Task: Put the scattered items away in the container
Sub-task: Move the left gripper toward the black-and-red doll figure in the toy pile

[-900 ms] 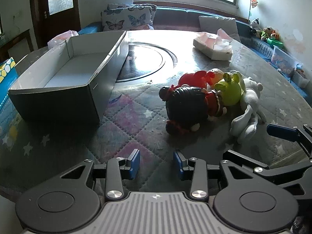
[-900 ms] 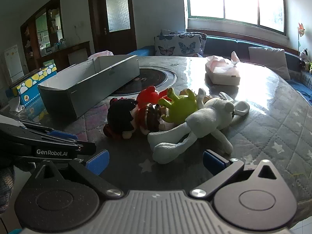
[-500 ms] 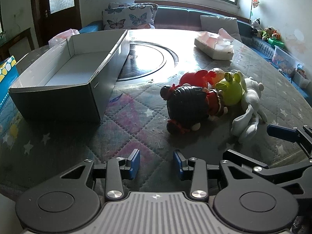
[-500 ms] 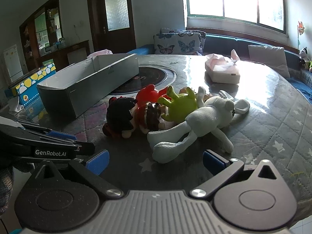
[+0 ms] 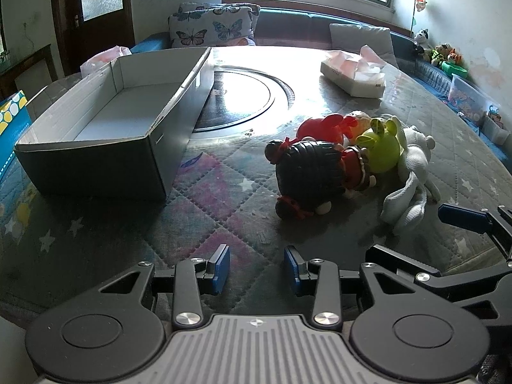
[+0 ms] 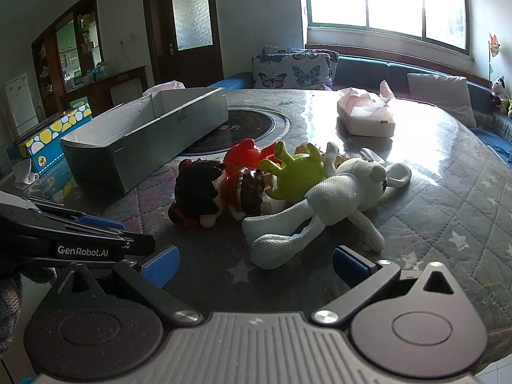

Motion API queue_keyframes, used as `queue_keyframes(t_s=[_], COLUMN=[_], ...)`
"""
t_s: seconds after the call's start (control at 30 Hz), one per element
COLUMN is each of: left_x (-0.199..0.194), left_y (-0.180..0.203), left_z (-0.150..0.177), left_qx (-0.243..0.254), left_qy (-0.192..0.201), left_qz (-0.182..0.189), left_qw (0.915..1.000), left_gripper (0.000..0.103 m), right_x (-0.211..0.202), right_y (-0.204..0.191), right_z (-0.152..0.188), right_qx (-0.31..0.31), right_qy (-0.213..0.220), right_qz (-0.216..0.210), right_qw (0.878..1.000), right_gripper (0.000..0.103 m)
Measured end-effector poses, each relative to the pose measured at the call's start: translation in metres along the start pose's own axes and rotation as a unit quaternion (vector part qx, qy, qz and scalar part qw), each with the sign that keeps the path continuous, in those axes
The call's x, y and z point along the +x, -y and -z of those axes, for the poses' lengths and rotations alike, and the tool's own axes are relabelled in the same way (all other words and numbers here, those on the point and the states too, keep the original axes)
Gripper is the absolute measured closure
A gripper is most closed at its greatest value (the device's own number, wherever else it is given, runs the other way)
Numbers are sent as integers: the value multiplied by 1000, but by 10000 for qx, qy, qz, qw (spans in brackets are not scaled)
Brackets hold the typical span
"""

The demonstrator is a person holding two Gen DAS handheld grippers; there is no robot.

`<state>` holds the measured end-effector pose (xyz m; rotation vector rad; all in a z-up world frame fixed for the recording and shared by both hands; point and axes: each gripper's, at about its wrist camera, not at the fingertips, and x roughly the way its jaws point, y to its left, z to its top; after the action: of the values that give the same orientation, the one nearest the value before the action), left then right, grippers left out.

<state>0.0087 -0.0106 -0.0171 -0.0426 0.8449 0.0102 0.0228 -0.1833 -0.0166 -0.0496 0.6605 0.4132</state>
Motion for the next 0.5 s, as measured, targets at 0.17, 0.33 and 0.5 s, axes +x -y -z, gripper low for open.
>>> queue_keyframes(t_s=[0.17, 0.33, 0.5], left_x=[0, 1, 2], left_y=[0, -1, -2], left_z=[0, -1, -2], left_qx=[2, -3, -20], left_qy=[-1, -16, -24], left_qz=[2, 5, 17], left_qw=[10000, 10000, 10000], left_gripper=[63, 63, 63], right_x=[1, 3, 4], right_y=[0, 0, 0], right_z=[0, -1, -3], right_qx=[3, 12, 15], right_qy=[-10, -26, -45], right_qz=[-7, -22, -44], right_qw=[10000, 10000, 10000], right_gripper=[0, 0, 0])
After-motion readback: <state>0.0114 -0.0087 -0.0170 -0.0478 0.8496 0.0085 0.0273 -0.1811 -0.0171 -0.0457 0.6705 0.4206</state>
